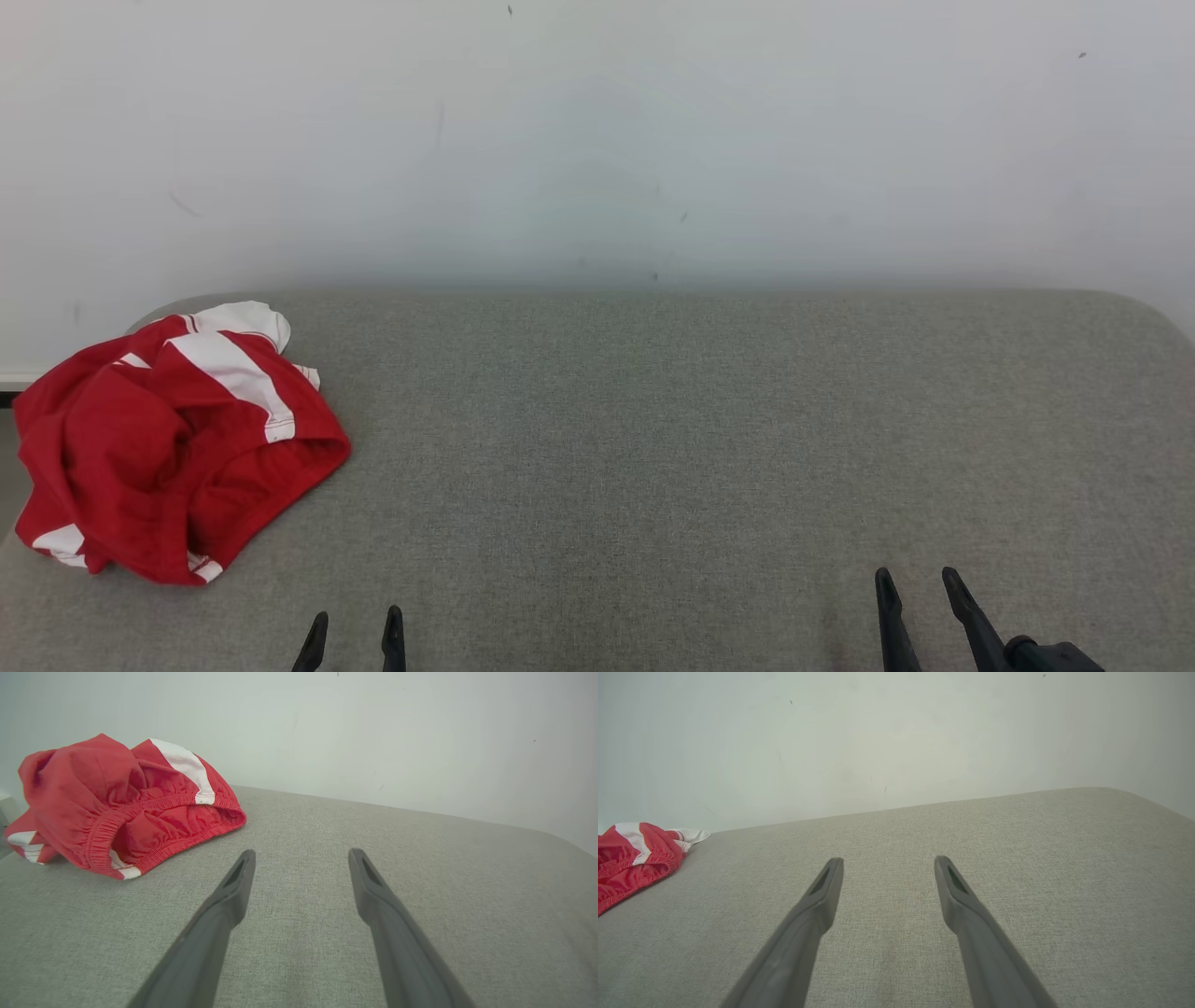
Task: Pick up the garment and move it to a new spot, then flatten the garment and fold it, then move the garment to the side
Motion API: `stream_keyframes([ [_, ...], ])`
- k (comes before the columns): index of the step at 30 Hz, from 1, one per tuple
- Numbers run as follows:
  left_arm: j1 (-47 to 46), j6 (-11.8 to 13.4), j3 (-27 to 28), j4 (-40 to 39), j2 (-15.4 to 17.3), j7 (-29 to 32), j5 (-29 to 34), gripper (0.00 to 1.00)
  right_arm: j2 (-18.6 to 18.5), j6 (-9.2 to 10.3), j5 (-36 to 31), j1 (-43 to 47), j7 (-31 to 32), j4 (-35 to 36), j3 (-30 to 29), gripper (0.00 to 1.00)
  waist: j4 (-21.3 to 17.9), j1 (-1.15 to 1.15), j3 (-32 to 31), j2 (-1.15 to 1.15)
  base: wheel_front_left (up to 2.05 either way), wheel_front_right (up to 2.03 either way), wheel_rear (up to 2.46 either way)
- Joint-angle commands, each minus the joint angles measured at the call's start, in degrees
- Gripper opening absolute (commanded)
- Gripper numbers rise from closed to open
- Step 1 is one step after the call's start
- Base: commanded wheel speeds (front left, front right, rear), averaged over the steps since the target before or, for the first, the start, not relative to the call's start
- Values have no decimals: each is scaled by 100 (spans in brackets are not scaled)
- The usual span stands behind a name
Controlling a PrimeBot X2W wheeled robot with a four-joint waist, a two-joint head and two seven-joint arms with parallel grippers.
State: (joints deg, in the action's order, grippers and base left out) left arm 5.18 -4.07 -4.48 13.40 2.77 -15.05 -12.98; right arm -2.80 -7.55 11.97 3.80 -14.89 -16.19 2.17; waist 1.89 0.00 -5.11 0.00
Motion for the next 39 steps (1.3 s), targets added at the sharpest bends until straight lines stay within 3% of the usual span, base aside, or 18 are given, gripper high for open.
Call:
stream_keyframes([
  [1,-39,2,2,10,19,-20,-32,100,-16,12,-38,-1,-5,-6,-11,100,1,0,1,0,0,0,0],
  [19,-113,22,-26,69,20,-20,-55,100,-15,12,-154,33,27,31,-80,100,165,0,40,0,0,0,0],
  [39,14,-37,113,52,19,-20,128,100,-14,12,-252,115,102,90,-47,100,1650,0,-50,0,0,0,0],
])
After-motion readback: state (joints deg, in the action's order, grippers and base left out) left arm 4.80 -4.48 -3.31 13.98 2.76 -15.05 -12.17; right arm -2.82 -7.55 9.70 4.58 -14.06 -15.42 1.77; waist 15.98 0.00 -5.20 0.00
